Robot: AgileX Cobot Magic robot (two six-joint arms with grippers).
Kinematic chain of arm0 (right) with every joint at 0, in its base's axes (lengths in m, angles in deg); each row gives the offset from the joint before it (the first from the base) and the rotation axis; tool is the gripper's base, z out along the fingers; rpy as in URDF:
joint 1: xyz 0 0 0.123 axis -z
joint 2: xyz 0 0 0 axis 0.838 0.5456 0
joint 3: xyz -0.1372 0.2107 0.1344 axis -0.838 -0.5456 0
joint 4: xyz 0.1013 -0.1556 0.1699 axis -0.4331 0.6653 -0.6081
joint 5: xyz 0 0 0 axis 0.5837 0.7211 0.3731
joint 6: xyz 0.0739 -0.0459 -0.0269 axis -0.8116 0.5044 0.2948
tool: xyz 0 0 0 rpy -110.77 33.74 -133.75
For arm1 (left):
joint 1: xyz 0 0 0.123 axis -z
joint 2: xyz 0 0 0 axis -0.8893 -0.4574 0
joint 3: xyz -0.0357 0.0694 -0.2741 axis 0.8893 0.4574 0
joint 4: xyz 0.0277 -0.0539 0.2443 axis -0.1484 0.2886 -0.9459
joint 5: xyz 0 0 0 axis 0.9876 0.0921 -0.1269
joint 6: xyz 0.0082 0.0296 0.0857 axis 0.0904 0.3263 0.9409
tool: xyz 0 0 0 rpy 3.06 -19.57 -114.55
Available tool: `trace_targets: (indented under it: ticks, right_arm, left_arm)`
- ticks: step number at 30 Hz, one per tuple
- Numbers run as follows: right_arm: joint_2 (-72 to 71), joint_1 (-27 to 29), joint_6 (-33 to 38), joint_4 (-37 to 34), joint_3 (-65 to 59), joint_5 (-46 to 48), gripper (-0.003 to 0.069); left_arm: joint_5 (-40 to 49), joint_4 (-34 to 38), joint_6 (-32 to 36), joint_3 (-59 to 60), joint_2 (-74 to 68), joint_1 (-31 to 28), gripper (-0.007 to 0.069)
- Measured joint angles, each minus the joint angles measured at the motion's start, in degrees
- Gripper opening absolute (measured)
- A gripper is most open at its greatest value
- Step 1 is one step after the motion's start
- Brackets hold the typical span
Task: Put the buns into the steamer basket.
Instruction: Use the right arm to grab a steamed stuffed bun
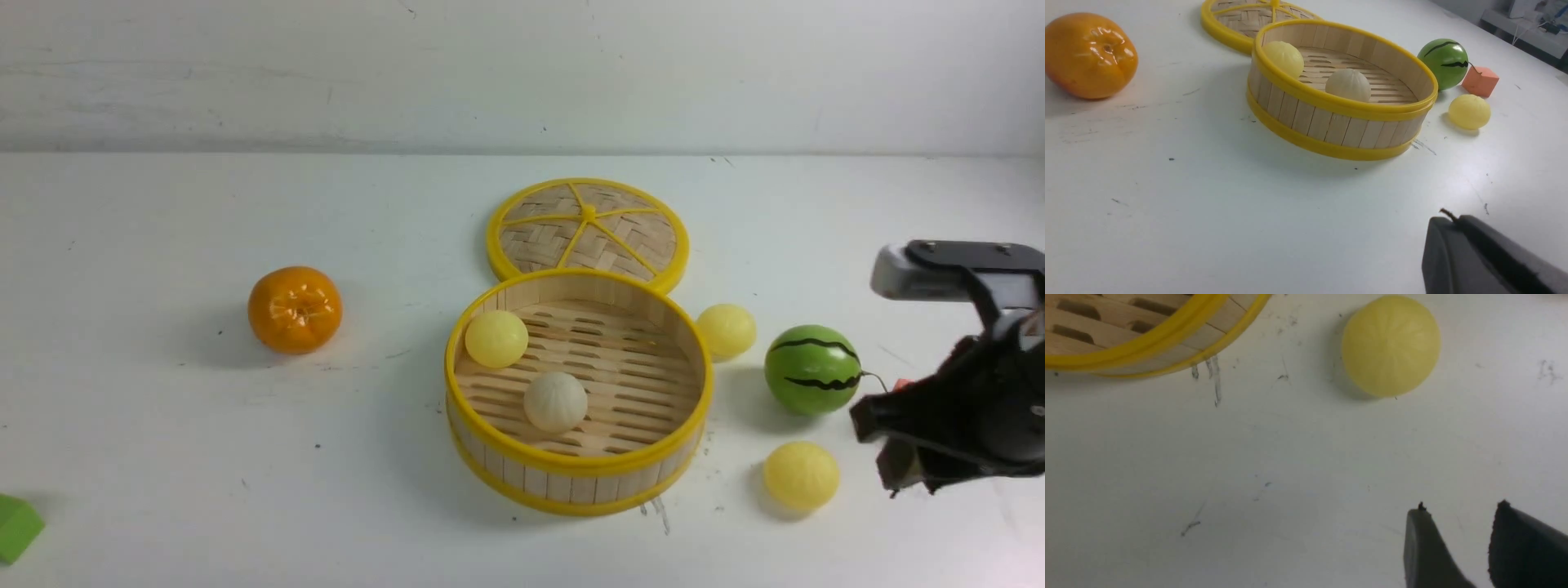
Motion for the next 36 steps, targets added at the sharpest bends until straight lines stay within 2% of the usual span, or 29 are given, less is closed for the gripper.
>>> trace_targets:
  ticks: [10, 29, 33, 36]
  right_arm:
    - [11.99, -0.84, 0.23, 0.45, 3.64, -8.36, 0.0242]
    - [20.79, -0.84, 0.28, 0.87, 6.39, -11.69, 0.0239]
    - [20.93, -0.84, 0.3, 2.06, 6.5, -11.96, 0.0173]
    - [21.0, -0.84, 0.39, 3.37, 6.56, -12.18, 0.0069]
  left_arm:
    - [0.07, 0.0, 0.0, 0.0, 0.0, 0.0, -0.0005]
    - [0.23, 0.0, 0.0, 0.0, 0.0, 0.0, 0.0012]
    - [0.23, 0.0, 0.0, 0.0, 0.0, 0.0, 0.0018]
    - [0.23, 0.0, 0.0, 0.0, 0.0, 0.0, 0.0021]
